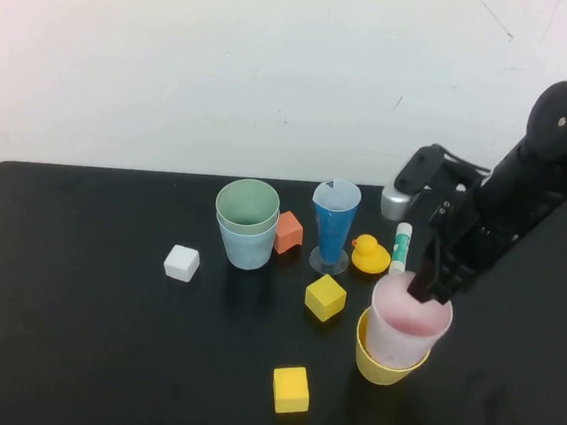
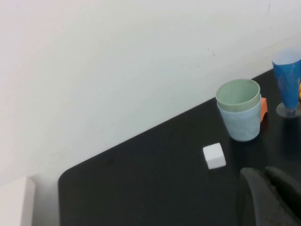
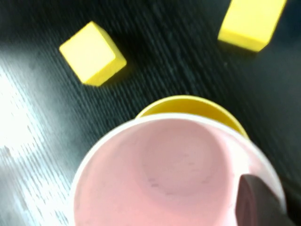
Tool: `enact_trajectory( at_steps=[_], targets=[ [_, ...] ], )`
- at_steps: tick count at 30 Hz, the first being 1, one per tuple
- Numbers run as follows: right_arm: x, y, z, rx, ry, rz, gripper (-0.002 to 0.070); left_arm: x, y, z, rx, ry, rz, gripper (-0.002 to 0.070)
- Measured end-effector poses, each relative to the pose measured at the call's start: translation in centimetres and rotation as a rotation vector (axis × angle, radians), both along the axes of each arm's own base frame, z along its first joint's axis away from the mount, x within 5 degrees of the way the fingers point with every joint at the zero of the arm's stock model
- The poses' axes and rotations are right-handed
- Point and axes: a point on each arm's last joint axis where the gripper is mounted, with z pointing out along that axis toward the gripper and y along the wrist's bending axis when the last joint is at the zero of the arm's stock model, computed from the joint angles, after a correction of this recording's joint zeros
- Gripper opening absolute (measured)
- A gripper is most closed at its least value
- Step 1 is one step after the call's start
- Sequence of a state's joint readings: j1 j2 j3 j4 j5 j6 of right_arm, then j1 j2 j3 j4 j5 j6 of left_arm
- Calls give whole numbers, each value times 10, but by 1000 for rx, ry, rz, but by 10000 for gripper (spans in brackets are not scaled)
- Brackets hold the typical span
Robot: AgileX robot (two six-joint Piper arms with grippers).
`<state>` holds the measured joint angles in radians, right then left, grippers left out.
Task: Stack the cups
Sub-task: Place the pink cup on the yellow cup, then pick up the yellow cup
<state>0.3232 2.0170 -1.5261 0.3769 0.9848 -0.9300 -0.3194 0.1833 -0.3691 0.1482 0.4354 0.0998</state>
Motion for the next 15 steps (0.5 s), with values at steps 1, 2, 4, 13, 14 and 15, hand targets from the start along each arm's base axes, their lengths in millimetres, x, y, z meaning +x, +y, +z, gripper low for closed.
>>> enact_trajectory(
  at_steps=[1, 2, 4, 13, 14, 15],
  targets=[
    [0, 0, -3, -3, 9, 3, 48, 0, 0, -2, -9, -14, -2, 0],
    [0, 0, -6, -5, 16, 5, 62, 1, -1, -2, -14, -24, -4, 0],
    [1, 1, -11, -7, 25, 13, 109, 1, -1, -2, -25, -46, -8, 0],
    [13, 5, -33, 12, -14, -25, 340, 1, -1, -4, -45, -63, -9, 0],
    [15, 6, -38, 17, -11, -34, 346, 1, -1, -4, -48, -63, -9, 0],
    [16, 7, -43, 23, -2, -43, 350, 1, -1, -4, -49, -62, -8, 0]
  ],
)
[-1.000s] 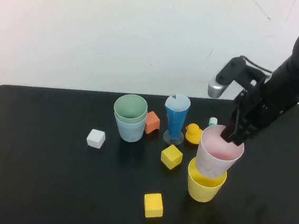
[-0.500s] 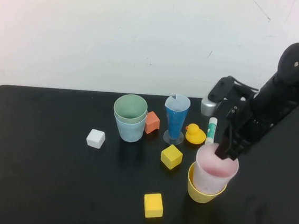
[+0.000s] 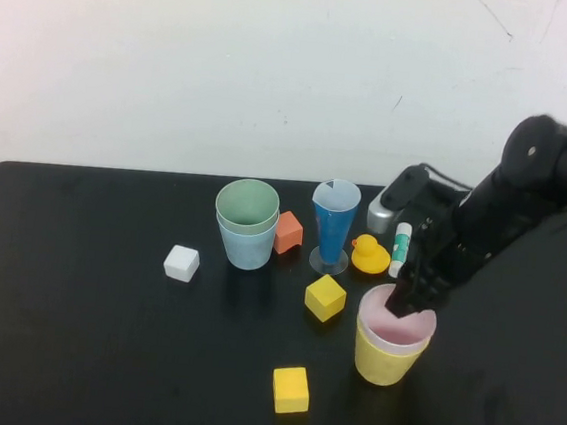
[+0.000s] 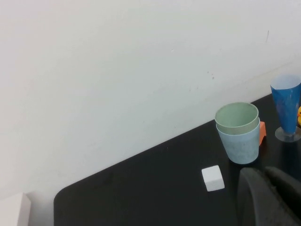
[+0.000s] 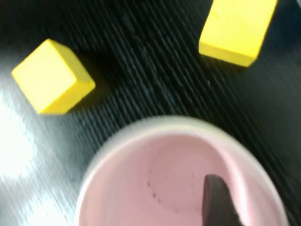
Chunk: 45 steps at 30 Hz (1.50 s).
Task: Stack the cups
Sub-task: Pick up the yellow cup, then place the yellow cup on the green cup
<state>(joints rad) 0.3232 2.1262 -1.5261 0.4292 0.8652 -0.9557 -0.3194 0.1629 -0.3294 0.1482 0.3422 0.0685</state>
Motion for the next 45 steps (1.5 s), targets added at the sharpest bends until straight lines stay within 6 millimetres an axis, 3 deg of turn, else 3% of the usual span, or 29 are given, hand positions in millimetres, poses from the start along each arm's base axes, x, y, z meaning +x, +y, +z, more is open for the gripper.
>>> enact_trajectory(
  at_steps=[3, 5, 9, 11, 14, 17, 23, 25, 27, 34, 39, 45],
  targets=[
    [2, 3, -17, 23, 35, -29, 351, 0, 0, 0, -5, 1, 1, 0],
    [3, 6, -24, 44, 63, -47, 311, 0, 0, 0, -7, 2, 1, 0],
    [4, 12, -24, 82, 78, -55, 99, 0, 0, 0, -9, 2, 1, 0],
    [7, 20, -15, 97, 67, -30, 53, 0, 0, 0, -9, 3, 1, 0],
    [12, 37, 8, 125, 31, 25, 44, 0, 0, 0, -9, 3, 1, 0],
    [17, 68, 43, 173, -72, 95, 43, 0, 0, 0, -9, 3, 1, 0],
    [30, 128, 122, 248, -514, 112, 43, 0, 0, 0, -9, 3, 1, 0],
    [38, 135, 132, 246, -587, 71, 43, 0, 0, 0, -9, 3, 1, 0],
    [48, 136, 127, 212, -613, 49, 43, 0, 0, 0, -9, 3, 1, 0],
    [65, 138, 69, 79, -506, 60, 43, 0, 0, 0, -8, 2, 2, 0],
    [67, 138, 52, 35, -473, 72, 43, 0, 0, 0, -8, 2, 2, 0],
    [67, 139, 46, 34, -469, 75, 57, 0, 0, 0, -6, 1, 2, 0]
  ],
)
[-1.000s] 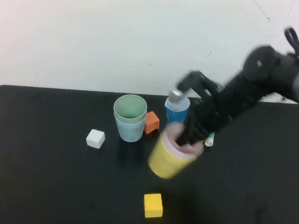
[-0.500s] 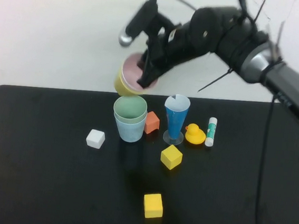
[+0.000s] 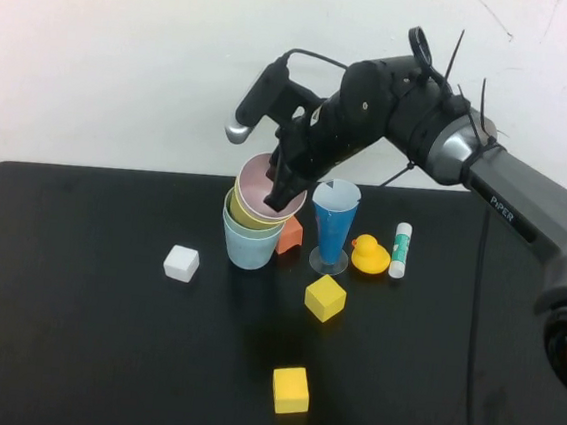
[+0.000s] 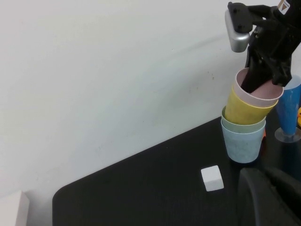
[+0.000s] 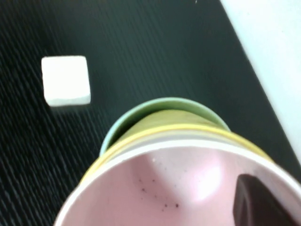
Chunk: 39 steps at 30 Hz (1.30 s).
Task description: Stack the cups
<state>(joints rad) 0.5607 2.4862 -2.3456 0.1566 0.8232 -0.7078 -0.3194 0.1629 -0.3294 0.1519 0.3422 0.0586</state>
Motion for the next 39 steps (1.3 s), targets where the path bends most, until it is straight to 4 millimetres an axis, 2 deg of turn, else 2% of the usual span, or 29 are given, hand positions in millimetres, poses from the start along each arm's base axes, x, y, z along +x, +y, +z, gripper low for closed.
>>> enact_trajectory(
  at_steps=[7, 12, 15, 20, 24, 26, 29, 33, 36, 39],
  targets=[
    [0, 3, 10, 34, -10, 2, 246, 0, 0, 0, -4, 1, 0, 0],
    [-7, 0, 38, 35, -31, 32, 272, 0, 0, 0, -36, 10, 5, 0],
    [-18, -7, 81, 46, -91, 58, 262, 0, 0, 0, -56, 15, 7, 0],
    [-51, -34, 178, 62, -271, 56, 171, 0, 0, 0, -94, 21, 10, 0],
    [-85, -61, 239, 70, -385, 27, 137, -3, 1, 2, -114, 3, 10, 0],
    [-105, -75, 257, 61, -406, 20, 132, -6, 2, 3, -126, -14, 8, 0],
    [-134, -94, 273, 38, -414, 18, 115, -11, 3, 3, -142, -30, 7, 0],
    [-174, -119, 281, 6, -402, 8, 67, -11, 3, -2, -162, -16, 8, 0],
    [-200, -140, 276, -30, -381, -21, 30, -7, 1, -11, -182, -24, -2, -1],
    [-221, -156, 260, -65, -332, -46, 12, -4, -1, -19, -194, -56, -15, -1]
  ],
)
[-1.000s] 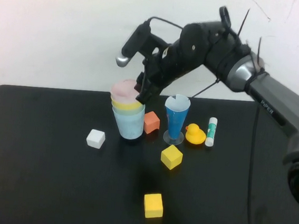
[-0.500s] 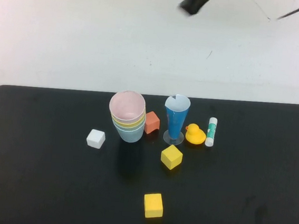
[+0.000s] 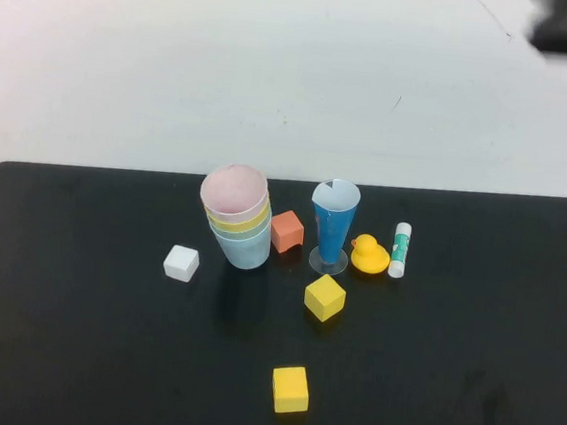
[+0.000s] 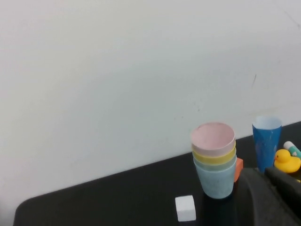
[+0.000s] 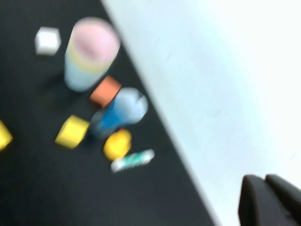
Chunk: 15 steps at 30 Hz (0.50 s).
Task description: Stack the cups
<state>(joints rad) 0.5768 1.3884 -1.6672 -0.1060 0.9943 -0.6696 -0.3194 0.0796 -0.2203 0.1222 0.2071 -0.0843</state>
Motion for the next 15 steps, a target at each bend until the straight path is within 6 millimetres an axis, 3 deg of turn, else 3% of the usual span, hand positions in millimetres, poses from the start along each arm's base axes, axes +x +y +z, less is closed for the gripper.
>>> enact_trajectory(
  at_steps=[9, 15],
  targets=[
    [-56, -33, -54, 11, 110, -14, 8, 2, -1, -5, 11, -31, -3, -1],
    [-90, -53, -95, 95, 101, -50, 7, 2, 1, -16, 51, 86, 14, -1]
  ],
)
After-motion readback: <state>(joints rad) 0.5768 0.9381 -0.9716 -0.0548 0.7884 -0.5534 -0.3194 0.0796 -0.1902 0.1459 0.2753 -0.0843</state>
